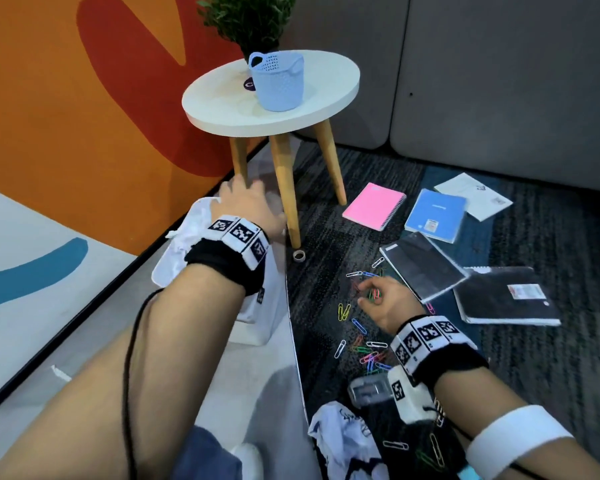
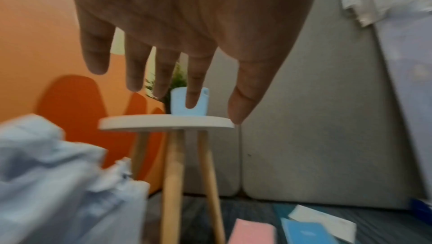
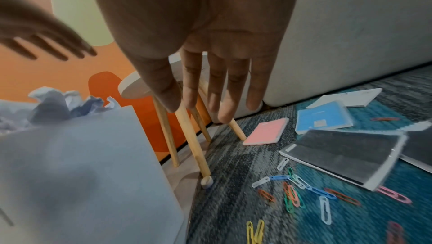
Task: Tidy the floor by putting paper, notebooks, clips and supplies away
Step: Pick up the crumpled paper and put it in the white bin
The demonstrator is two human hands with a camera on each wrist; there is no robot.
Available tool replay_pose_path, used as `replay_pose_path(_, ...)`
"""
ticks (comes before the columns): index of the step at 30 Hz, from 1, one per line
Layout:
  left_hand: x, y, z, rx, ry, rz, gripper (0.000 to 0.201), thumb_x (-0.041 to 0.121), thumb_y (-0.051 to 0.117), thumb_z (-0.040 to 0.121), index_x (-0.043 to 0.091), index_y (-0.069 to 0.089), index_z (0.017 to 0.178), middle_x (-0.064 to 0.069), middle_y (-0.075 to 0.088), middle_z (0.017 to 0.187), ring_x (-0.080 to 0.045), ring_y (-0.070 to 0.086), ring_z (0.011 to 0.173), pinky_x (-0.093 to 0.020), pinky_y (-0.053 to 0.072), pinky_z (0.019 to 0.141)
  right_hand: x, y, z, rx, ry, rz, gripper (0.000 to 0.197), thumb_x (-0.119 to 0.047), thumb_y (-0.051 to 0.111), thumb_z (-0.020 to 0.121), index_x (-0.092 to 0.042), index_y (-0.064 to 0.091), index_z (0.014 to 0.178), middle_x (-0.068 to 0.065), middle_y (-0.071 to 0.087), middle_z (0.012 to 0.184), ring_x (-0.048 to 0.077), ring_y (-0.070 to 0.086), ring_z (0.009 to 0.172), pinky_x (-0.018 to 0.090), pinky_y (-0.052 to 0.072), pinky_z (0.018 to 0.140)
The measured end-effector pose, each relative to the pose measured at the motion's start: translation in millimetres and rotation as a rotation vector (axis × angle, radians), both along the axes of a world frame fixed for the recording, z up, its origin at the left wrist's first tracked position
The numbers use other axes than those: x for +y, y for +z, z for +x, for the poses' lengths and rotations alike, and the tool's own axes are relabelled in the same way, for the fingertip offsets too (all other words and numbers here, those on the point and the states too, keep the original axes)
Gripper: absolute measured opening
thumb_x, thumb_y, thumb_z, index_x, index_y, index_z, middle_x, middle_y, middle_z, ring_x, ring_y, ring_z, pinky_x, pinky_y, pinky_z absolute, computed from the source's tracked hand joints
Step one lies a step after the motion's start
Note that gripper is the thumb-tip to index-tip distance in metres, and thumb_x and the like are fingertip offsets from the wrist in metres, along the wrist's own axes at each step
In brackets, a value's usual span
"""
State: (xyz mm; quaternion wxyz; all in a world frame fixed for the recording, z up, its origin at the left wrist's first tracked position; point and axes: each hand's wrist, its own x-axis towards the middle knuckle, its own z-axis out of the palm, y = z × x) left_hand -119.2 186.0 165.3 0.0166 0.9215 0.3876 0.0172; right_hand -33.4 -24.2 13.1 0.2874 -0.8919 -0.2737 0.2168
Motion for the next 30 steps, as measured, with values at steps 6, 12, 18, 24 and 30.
replay_pose_path(6, -80, -66, 29, 0.255, -0.325, -0.104, 0.05, 0.04, 0.055, 0.087, 0.019, 0.046, 0.131, -0.008, 0.045, 0.131, -0.031, 0.044, 0.123, -0.043, 0.041, 0.095, -26, -38, -19, 0.039, 0.021, -0.15, 0.019, -0.027, 0.062, 0.084, -0.026, 0.063, 0.103, 0.004, 0.057, 0.118, 0.022, 0.062, 0.089, 0.03, 0.051, 0.083)
replay_pose_path(12, -122, -162, 12, 0.488, -0.343, -0.312, 0.053, 0.037, 0.055, 0.088, 0.016, 0.041, 0.134, -0.009, 0.04, 0.138, -0.031, 0.039, 0.127, -0.045, 0.039, 0.1, -50, -68, -37, 0.075, 0.01, -0.251, 0.019, -0.024, 0.061, 0.085, -0.025, 0.063, 0.103, 0.004, 0.06, 0.114, 0.025, 0.063, 0.097, 0.029, 0.049, 0.082)
replay_pose_path(18, -135, -223, -23, 0.598, -0.292, -0.411, 0.055, 0.033, 0.054, 0.087, 0.016, 0.04, 0.137, -0.011, 0.042, 0.138, -0.033, 0.043, 0.127, -0.045, 0.041, 0.102, -71, -104, -56, 0.275, 0.006, -0.349, 0.021, -0.026, 0.065, 0.079, -0.021, 0.064, 0.098, 0.009, 0.067, 0.106, 0.026, 0.065, 0.098, 0.028, 0.05, 0.083)
replay_pose_path(24, -158, -261, -55, 0.695, -0.297, -0.505, 0.049, 0.033, 0.052, 0.089, 0.012, 0.042, 0.132, -0.015, 0.04, 0.138, -0.037, 0.043, 0.126, -0.046, 0.04, 0.104, -90, -143, -101, 0.417, 0.258, -0.635, 0.061, -0.045, 0.077, 0.066, -0.018, 0.054, 0.116, 0.008, 0.062, 0.121, 0.031, 0.06, 0.109, 0.043, 0.05, 0.092)
replay_pose_path(30, -163, -265, -47, 0.643, -0.333, -0.483, 0.047, 0.036, 0.054, 0.088, 0.013, 0.045, 0.128, -0.012, 0.045, 0.131, -0.034, 0.046, 0.121, -0.045, 0.043, 0.097, -77, -159, -128, 0.393, 0.385, -0.783, 0.048, -0.027, 0.065, 0.085, -0.014, 0.051, 0.129, 0.013, 0.053, 0.133, 0.034, 0.052, 0.122, 0.045, 0.046, 0.1)
